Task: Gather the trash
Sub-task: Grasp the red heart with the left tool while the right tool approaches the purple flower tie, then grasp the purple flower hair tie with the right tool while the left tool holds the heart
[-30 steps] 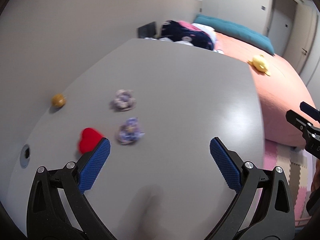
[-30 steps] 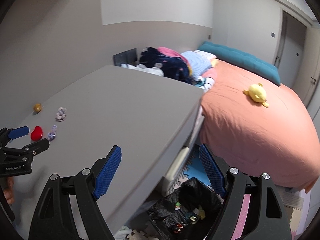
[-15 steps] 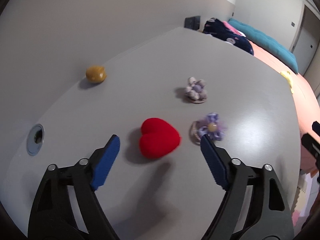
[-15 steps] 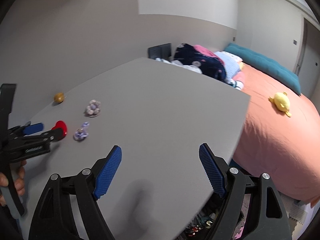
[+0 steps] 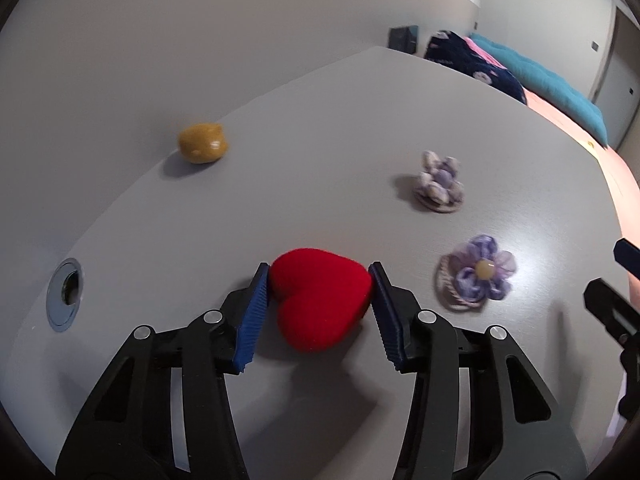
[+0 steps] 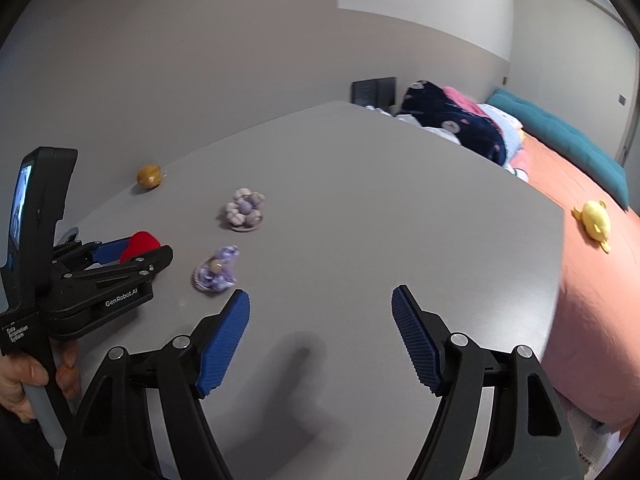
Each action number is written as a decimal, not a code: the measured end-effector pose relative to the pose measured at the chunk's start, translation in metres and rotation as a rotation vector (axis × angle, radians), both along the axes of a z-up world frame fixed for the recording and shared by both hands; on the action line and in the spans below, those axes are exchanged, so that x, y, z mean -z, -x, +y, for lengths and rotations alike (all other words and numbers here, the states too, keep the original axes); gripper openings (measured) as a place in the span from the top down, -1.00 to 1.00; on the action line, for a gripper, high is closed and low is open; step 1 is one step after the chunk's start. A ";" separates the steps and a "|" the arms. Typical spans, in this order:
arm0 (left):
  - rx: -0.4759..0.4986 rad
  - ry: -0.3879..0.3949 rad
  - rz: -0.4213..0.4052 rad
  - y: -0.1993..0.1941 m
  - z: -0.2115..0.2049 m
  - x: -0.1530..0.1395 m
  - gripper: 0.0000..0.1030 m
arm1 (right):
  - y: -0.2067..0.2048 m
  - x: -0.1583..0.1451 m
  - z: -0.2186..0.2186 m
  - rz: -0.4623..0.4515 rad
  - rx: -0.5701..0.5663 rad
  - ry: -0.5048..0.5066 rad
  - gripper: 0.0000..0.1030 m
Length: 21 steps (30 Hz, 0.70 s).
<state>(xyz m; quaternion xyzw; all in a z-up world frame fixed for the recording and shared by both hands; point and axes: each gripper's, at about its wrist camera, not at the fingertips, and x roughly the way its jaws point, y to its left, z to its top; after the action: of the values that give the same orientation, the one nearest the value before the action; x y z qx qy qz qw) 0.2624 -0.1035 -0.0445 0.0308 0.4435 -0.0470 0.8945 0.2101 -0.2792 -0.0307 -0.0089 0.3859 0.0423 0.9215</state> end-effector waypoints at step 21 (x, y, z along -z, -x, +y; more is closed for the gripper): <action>-0.058 -0.004 -0.006 -0.004 0.018 0.004 0.06 | -0.047 0.030 0.063 0.101 -0.100 0.020 0.12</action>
<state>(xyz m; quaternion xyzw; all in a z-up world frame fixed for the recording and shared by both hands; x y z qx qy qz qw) 0.2659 -0.0856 -0.0486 0.0200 0.4418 -0.0202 0.8967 0.2576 -0.2163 -0.0603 -0.0350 0.4312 0.0849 0.8976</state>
